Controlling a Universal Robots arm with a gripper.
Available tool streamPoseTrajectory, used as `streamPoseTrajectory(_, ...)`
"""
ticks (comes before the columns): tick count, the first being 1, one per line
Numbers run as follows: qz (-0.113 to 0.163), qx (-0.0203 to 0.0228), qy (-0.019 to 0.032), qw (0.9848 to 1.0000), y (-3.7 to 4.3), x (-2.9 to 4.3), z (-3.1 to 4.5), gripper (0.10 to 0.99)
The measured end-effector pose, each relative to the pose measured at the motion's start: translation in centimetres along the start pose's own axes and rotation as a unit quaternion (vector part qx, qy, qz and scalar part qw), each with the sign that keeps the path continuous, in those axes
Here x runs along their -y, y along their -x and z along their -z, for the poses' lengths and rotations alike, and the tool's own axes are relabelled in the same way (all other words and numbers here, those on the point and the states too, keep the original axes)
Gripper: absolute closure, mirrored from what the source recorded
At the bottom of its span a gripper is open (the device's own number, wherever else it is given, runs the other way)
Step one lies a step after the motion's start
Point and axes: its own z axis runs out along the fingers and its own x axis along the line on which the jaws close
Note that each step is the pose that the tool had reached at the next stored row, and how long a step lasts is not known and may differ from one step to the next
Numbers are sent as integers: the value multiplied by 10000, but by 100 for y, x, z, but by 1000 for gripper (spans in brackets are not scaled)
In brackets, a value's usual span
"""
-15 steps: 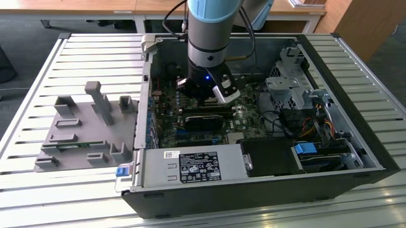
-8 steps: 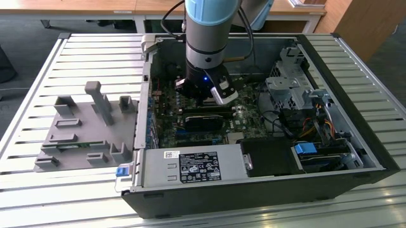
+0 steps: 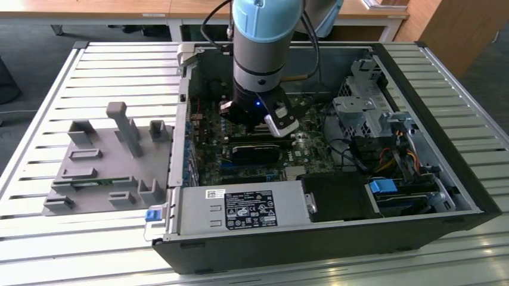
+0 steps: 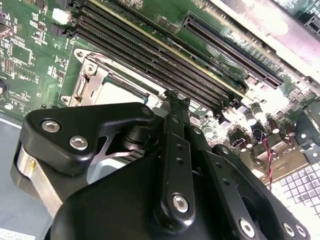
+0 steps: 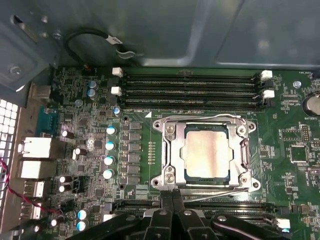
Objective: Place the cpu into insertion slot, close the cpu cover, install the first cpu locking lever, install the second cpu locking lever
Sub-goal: 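Install the second cpu locking lever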
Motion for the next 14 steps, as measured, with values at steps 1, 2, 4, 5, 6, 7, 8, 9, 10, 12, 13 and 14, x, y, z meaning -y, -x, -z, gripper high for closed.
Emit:
streamPoseTrajectory(1,0,0,10,10000,-2,9,2,980)
streamPoseTrajectory(2,0,0,22,10000,-5,19,4,980)
streamPoseTrajectory(4,0,0,55,10000,-16,35,8,980)
streamPoseTrajectory(5,0,0,76,10000,-19,37,7,980)
streamPoseTrajectory(6,0,0,104,9999,-22,38,4,980)
streamPoseTrajectory(7,0,0,132,9999,-24,39,-1,980)
streamPoseTrajectory(8,0,0,151,9999,-25,41,-10,980)
streamPoseTrajectory(9,0,0,164,9999,-25,43,-22,980)
streamPoseTrajectory(10,0,-1,174,9998,-25,47,-35,980)
streamPoseTrajectory(12,1,-1,204,9998,-28,53,-56,980)
streamPoseTrajectory(13,1,-1,229,9997,-32,54,-62,980)
streamPoseTrajectory(14,1,-1,247,9997,-37,55,-69,980)
